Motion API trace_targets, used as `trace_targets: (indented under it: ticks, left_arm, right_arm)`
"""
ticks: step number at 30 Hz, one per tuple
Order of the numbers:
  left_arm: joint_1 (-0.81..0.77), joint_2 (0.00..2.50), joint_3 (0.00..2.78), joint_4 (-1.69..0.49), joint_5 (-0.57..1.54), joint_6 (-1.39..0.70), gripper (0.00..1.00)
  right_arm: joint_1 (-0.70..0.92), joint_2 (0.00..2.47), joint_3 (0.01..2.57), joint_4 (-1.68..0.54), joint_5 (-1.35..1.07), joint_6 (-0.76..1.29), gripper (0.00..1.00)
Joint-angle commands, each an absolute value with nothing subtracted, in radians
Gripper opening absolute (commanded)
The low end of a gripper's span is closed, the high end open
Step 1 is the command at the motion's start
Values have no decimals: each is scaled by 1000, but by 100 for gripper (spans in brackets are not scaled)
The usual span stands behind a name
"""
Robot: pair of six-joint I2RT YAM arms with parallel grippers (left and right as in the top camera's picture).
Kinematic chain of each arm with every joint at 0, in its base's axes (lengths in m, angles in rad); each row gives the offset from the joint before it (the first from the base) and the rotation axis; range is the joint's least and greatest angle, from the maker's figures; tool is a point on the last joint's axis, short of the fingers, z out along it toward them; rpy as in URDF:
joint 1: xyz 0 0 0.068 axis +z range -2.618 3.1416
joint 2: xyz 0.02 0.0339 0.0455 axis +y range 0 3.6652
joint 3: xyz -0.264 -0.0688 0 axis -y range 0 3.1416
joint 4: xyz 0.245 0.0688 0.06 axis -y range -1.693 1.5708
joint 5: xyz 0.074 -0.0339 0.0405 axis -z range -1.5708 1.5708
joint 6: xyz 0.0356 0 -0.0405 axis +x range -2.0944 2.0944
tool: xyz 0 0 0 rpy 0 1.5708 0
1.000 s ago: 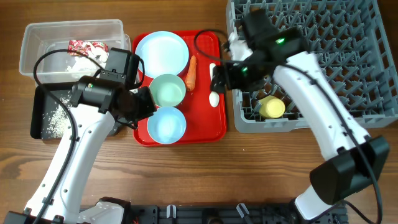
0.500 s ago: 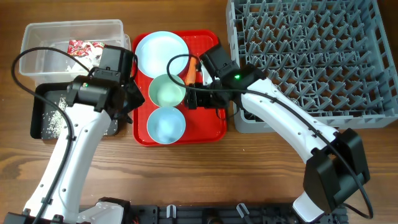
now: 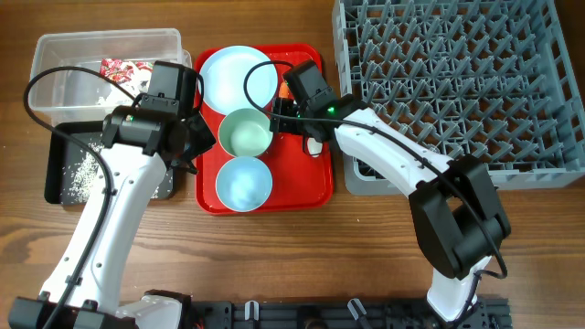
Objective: Sort waste into correct bins and load items into the dishwasher rack
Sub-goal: 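Grasp the green bowl rim with the right gripper and lift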
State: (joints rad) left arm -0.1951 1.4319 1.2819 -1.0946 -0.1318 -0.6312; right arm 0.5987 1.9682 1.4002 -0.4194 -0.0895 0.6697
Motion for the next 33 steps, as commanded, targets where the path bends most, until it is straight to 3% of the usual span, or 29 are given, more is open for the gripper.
trace_targets:
  ticks: [1, 11, 13, 18, 26, 33]
  left_arm:
    - [-194, 1464, 1276, -1091, -128, -641, 35]
    - [-194, 1472, 1276, -1083, -128, -641, 35]
    - [-194, 1472, 1276, -1084, -128, -641, 35]
    - [-194, 1472, 1276, -1084, -128, -641, 35]
    - [-194, 1472, 1276, -1076, -128, -641, 39]
    - [-194, 1472, 1276, -1064, -128, -641, 46]
  right_arm:
    - [607, 1992, 1401, -419, -105, 673, 65]
    - [631, 2091, 1400, -395, -192, 727, 45]
    - [631, 2102, 1400, -384, -196, 737, 38]
    - [631, 2112, 1401, -387, -219, 744, 5]
    - [608, 1948, 1424, -421, -211, 674, 4]
    - [526, 1636, 1481, -609, 252, 566, 4]
